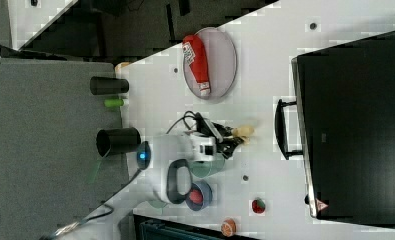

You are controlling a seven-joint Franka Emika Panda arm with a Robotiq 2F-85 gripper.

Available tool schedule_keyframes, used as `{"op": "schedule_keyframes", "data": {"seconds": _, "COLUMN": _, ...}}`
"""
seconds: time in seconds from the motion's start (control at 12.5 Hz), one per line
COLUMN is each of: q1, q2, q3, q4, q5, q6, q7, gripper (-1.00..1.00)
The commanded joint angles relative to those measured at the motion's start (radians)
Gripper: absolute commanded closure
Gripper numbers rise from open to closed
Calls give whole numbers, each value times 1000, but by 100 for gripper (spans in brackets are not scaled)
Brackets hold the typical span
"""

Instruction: Pick banana from table and place on oven.

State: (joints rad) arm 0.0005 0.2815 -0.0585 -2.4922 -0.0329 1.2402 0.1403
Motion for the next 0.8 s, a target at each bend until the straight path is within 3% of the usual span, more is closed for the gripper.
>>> {"op": "schedule_keyframes", "data": {"seconds": 0.08, "q1": -12, "q2": -224, "q3": 4, "q4": 51, "q5": 6, "q6": -207, "q7": 21, "gripper": 48}}
{"op": "schedule_keyframes", "data": {"seconds": 0.4, "q1": -9, "q2": -460, "q3": 14, "q4": 210, "q5": 6, "q6": -629, "q7": 21, "gripper": 48}}
{"op": "schedule_keyframes", "data": {"seconds": 0.8, "q1": -24, "q2": -497, "q3": -22, "q4": 457, "q5": 4, "q6": -978, "q7": 19, "gripper": 48}}
